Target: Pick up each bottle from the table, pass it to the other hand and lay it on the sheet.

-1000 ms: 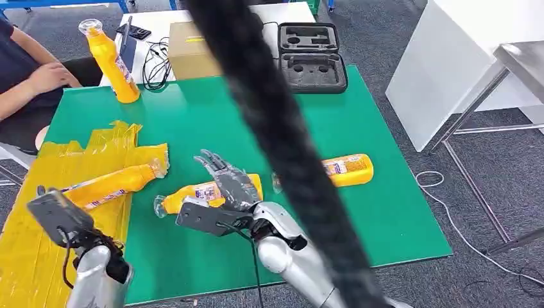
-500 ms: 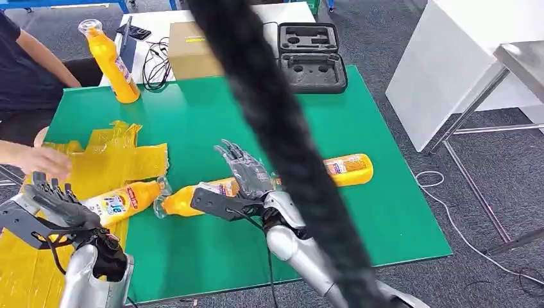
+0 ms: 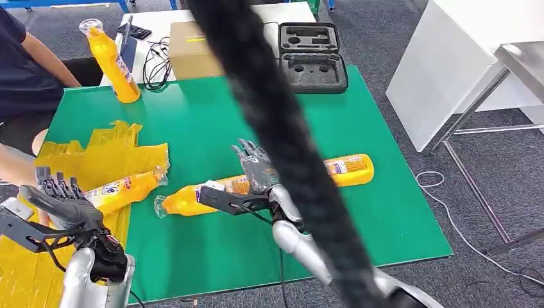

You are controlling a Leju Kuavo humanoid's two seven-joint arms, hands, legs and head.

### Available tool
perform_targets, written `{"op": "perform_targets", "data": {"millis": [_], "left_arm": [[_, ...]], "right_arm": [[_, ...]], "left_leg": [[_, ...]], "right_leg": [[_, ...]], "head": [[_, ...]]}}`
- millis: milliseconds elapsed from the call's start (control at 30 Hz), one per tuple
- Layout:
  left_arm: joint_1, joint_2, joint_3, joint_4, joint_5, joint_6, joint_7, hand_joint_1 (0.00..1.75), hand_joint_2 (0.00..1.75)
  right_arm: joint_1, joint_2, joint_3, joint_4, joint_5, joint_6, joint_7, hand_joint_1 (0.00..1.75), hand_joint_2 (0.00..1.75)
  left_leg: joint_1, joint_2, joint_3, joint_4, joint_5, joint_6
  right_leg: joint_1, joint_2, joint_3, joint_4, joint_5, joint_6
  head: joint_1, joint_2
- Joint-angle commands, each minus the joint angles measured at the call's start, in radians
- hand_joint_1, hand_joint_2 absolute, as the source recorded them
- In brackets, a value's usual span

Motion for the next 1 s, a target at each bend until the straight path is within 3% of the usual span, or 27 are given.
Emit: {"op": "perform_targets", "data": {"millis": [33, 67, 433, 1000], "left_arm": [[-0.013, -0.004, -0.046, 0.006, 0.02, -0.005, 0.003, 0.0, 0.0], [-0.025, -0.001, -0.058, 0.021, 0.024, -0.015, 0.003, 0.0, 0.0], [-0.056, 0.002, -0.087, 0.052, 0.023, -0.011, 0.003, 0.0, 0.0], [-0.075, 0.004, -0.11, 0.078, 0.022, -0.016, 0.003, 0.0, 0.0]], "right_arm": [[-0.075, -0.008, -0.005, 0.21, 0.032, 0.056, 0.005, 0.0, 1.75], [-0.082, 0.0, 0.01, 0.244, 0.037, 0.101, 0.002, 0.0, 1.75], [-0.099, 0.04, 0.027, 0.359, 0.041, 0.148, -0.003, 0.0, 1.75], [-0.082, 0.047, 0.027, 0.337, 0.037, 0.133, -0.015, 0.0, 1.75]], "left_leg": [[0.001, -0.001, 0.005, 0.0, -0.002, -0.003], [0.001, -0.001, 0.004, 0.0, -0.001, -0.003], [0.0, -0.001, 0.003, 0.0, -0.001, -0.002], [0.0, -0.001, 0.002, 0.0, -0.001, -0.002]], "right_leg": [[0.001, -0.004, 0.005, 0.0, -0.002, 0.0], [0.001, -0.003, 0.004, 0.0, -0.002, 0.0], [0.0, -0.003, 0.003, 0.0, -0.001, 0.0], [0.001, -0.002, 0.003, 0.0, -0.001, 0.0]], "head": [[0.0, 0.0], [0.0, 0.0], [0.0, 0.0], [0.0, 0.0]]}}
